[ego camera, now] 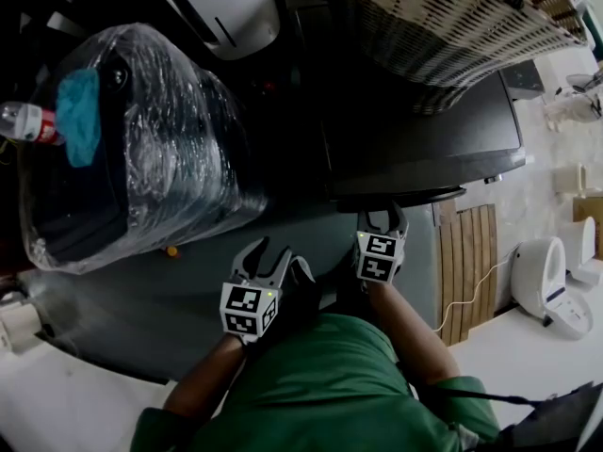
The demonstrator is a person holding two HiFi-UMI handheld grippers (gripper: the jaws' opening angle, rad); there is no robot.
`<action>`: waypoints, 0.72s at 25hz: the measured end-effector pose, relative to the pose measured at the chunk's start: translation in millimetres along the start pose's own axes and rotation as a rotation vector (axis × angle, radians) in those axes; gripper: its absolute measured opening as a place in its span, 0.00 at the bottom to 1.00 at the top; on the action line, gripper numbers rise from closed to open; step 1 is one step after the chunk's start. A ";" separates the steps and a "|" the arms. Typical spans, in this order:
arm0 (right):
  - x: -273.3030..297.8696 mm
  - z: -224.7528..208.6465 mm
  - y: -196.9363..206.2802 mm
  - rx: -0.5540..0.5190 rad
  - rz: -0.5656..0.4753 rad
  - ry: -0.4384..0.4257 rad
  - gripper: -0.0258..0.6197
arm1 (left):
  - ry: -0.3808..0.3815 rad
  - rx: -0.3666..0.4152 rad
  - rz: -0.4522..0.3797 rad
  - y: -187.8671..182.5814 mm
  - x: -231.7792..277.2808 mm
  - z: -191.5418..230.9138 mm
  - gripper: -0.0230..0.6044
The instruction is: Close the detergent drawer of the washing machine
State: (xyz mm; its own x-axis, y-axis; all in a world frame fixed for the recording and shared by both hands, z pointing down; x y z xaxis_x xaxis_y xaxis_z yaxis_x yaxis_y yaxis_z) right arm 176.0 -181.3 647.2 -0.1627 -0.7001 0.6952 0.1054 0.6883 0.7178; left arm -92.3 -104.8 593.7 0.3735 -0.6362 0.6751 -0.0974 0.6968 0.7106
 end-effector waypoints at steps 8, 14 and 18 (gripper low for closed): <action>0.5 0.7 0.0 0.012 -0.009 0.001 0.43 | -0.008 -0.009 0.004 2.5 -2.0 0.6 0.35; 4.2 0.5 -1.5 0.004 -0.013 0.007 0.43 | -0.014 -0.010 0.007 4.7 -5.7 1.6 0.35; 4.8 -0.2 -2.5 -0.005 -0.017 0.004 0.43 | -0.015 -0.011 0.005 6.2 -9.4 -0.3 0.35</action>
State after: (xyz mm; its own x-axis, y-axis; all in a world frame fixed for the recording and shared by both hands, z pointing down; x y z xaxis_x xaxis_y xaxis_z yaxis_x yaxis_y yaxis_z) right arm 175.2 -186.4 648.7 -0.1604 -0.7123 0.6833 0.1071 0.6756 0.7295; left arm -96.1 -94.5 591.7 0.3592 -0.6376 0.6815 -0.0893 0.7034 0.7051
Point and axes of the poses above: the fingertips, and each gripper's own axes: x forward along the fingers, z to its left, y out of its underside, the point moved 10 cm from there along -x, backward along the fingers, and after that the axes turned 5 degrees about -y, right-handed, at the moved point
